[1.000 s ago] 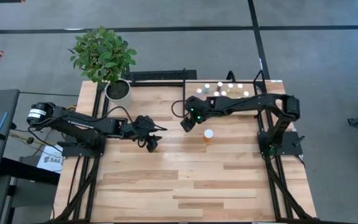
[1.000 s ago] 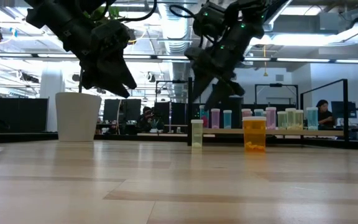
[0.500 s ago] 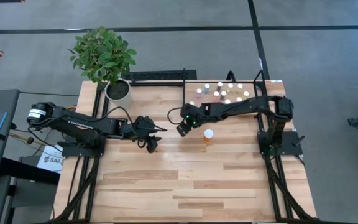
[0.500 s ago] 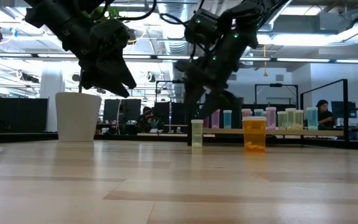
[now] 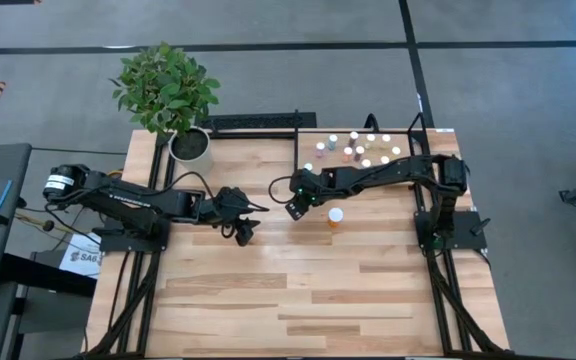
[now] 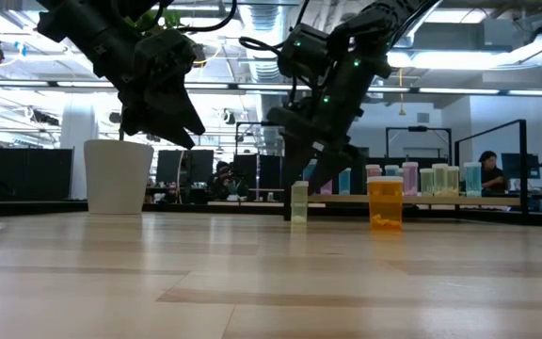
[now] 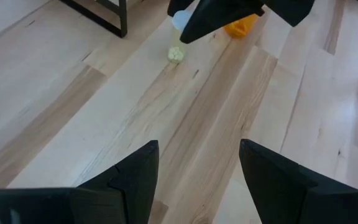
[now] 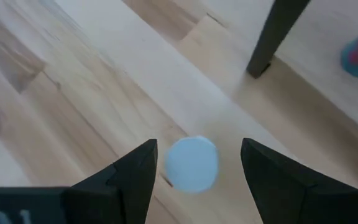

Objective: Pick and place medicine bottles onto shelf by color
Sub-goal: Put the yellow pill bottle on the shelf

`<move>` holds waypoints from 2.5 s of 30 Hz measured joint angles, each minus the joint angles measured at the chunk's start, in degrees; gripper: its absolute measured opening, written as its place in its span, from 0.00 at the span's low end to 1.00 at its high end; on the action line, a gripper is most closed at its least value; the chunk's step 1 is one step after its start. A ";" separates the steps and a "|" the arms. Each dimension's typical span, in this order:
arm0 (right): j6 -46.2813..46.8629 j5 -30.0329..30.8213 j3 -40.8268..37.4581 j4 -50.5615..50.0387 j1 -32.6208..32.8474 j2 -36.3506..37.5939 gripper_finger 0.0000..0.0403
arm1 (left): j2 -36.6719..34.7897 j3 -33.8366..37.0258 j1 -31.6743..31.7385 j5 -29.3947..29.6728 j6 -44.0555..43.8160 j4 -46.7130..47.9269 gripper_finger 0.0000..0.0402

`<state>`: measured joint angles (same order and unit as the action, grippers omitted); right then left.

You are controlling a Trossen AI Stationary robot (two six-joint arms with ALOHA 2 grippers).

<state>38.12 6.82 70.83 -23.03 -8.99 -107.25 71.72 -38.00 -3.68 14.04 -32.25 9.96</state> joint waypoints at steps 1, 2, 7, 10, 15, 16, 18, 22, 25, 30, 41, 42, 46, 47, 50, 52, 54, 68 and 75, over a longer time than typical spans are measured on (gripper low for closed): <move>0.00 0.31 0.00 -0.03 0.00 0.01 0.63 | 0.00 0.00 0.00 0.02 -0.02 0.01 0.52; 0.00 0.63 0.00 -0.08 0.00 0.01 0.63 | 0.00 0.00 0.00 0.02 -0.02 0.10 0.52; -0.03 0.82 0.00 -0.53 0.00 0.01 0.58 | 0.00 0.00 0.00 0.13 -0.03 0.06 0.52; -0.15 0.82 0.00 -0.52 0.00 0.01 0.52 | 0.00 0.00 0.00 0.15 -0.04 0.05 0.52; -0.47 0.82 0.00 -0.52 0.00 0.01 0.39 | 0.00 0.00 0.00 0.22 -0.07 0.04 0.52; -0.48 0.82 0.02 -0.50 0.00 0.01 0.37 | 0.00 0.00 0.00 0.22 -0.07 0.04 0.52; -0.57 0.82 0.04 -0.45 0.00 0.03 0.33 | 0.00 0.00 0.00 0.22 -0.10 0.04 0.52; -0.62 0.73 0.04 -1.13 0.00 0.55 0.30 | 0.00 0.00 0.00 0.24 -0.13 0.04 0.52; -0.61 0.64 0.07 -1.81 -0.14 1.65 0.32 | 0.00 0.00 0.00 0.24 -0.15 0.03 0.52; -0.90 0.62 0.11 -7.34 -1.22 6.16 0.36 | 0.00 0.02 0.00 0.26 -0.35 -0.08 0.52; -5.32 2.09 0.07 -18.27 -7.05 19.22 0.33 | 0.26 0.04 0.02 0.41 0.22 -0.44 0.52; -5.88 3.01 0.07 -19.01 -7.71 19.72 0.33 | 0.26 0.04 0.02 0.65 0.22 -0.46 0.52; -8.87 5.28 0.07 -19.36 -10.07 19.80 0.35 | 0.26 0.04 0.02 1.03 0.24 -0.46 0.52; -9.79 5.30 0.07 -19.56 -10.63 19.35 0.35 | 0.26 0.04 0.02 1.16 0.22 -0.45 0.52; -11.88 5.42 0.05 -19.50 -11.60 16.89 0.34 | 0.26 0.04 0.02 1.51 0.20 -0.46 0.52; -13.03 5.87 0.05 -19.70 -12.31 15.01 0.34 | 0.26 0.04 0.02 1.64 -0.06 -0.44 0.52; -13.14 6.10 0.07 -19.58 -12.84 12.95 0.34 | 0.26 0.04 0.02 1.66 -0.22 -0.49 0.52; -14.08 11.15 0.00 -15.68 -15.09 9.15 0.33 | 0.26 0.04 0.21 1.75 -1.42 -0.40 0.52; -14.15 11.20 0.00 -15.13 -18.06 8.93 0.34 | 0.28 0.04 0.57 1.86 -1.38 -0.39 0.52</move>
<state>23.97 18.02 70.83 -38.15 -27.05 -98.32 72.01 -37.95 -3.11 15.90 -33.63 9.57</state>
